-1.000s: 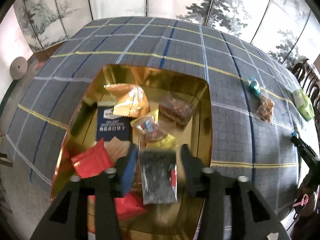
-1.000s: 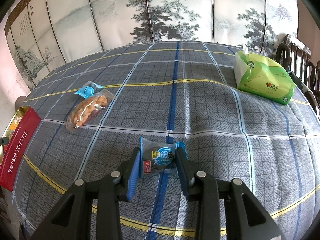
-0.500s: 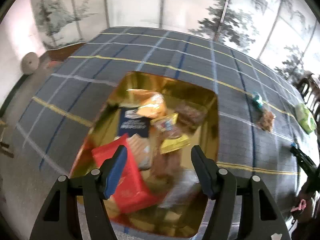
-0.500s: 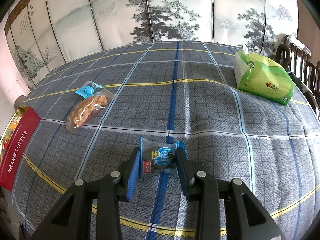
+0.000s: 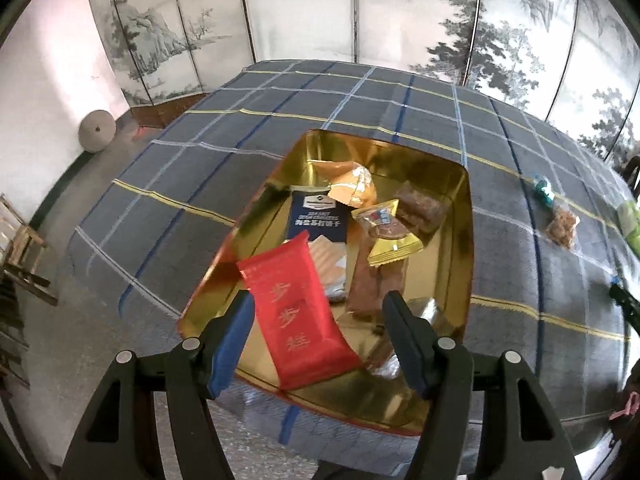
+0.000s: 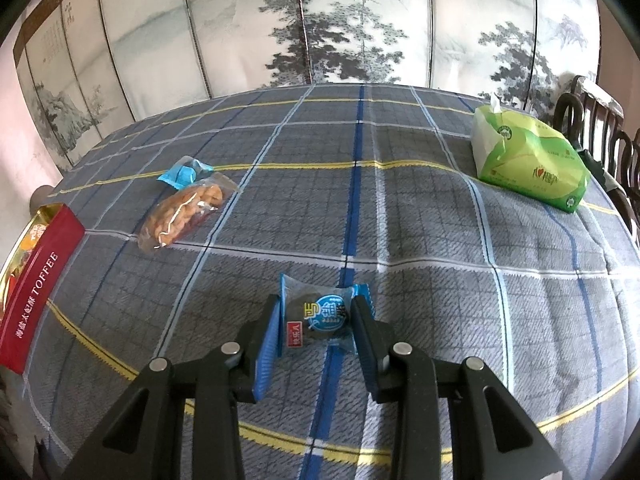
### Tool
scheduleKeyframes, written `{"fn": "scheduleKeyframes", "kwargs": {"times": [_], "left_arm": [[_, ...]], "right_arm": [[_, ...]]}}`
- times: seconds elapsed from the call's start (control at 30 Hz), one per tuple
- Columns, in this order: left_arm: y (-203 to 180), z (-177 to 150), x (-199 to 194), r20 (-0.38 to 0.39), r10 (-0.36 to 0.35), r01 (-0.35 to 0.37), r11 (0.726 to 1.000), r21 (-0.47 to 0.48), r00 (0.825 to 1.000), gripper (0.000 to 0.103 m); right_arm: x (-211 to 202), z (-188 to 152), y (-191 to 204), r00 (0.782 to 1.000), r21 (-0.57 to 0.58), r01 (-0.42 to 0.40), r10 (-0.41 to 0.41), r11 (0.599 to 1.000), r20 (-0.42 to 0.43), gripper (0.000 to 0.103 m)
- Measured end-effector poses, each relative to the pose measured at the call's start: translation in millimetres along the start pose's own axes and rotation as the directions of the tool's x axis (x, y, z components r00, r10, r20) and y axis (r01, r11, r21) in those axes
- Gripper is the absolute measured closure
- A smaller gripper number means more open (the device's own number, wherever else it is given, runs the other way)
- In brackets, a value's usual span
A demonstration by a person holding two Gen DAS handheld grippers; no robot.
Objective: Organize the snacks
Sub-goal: 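Carry the blue-wrapped candy over the gold tray and release it with the right gripper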
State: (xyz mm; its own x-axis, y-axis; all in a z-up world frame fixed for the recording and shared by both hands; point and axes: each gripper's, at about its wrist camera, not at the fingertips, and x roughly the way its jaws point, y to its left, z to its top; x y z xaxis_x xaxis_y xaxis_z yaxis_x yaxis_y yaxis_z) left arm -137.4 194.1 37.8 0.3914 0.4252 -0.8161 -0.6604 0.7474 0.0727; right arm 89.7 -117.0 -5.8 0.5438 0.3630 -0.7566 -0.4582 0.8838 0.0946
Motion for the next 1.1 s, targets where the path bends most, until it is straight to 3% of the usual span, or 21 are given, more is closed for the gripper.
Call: {"fn": "scheduleKeyframes", "kwargs": {"times": [0.4,0.63,0.9,1.1], "left_arm": [[2,-6,-3,0.009,0.030,-0.030,0.999,0.024,0.999,0.040],[4,-12,-1,0.000,0.040,-0.040,0.998,0.038,0.999,0.040],[16,-18,0,-0.009,0.041,-0.041,0.999,0.019,0.999,0.040],[27,-23,0,-0.015,0.052,-0.052,0.999,0.011,0.999,0.040]], "right_arm": [[-15,-7,21,0.999,-0.009,-0.039,0.039,0.999,-0.006,0.069],[-31,2,53,0.997,-0.058,-0.081,0.082,0.995,0.015,0.069],[-52,14,105,0.984,-0.124,-0.170,0.175,0.978,0.033,0.069],[-70,25,151,0.958,-0.174,-0.273,0.283,0.946,0.036,0.069]]}}
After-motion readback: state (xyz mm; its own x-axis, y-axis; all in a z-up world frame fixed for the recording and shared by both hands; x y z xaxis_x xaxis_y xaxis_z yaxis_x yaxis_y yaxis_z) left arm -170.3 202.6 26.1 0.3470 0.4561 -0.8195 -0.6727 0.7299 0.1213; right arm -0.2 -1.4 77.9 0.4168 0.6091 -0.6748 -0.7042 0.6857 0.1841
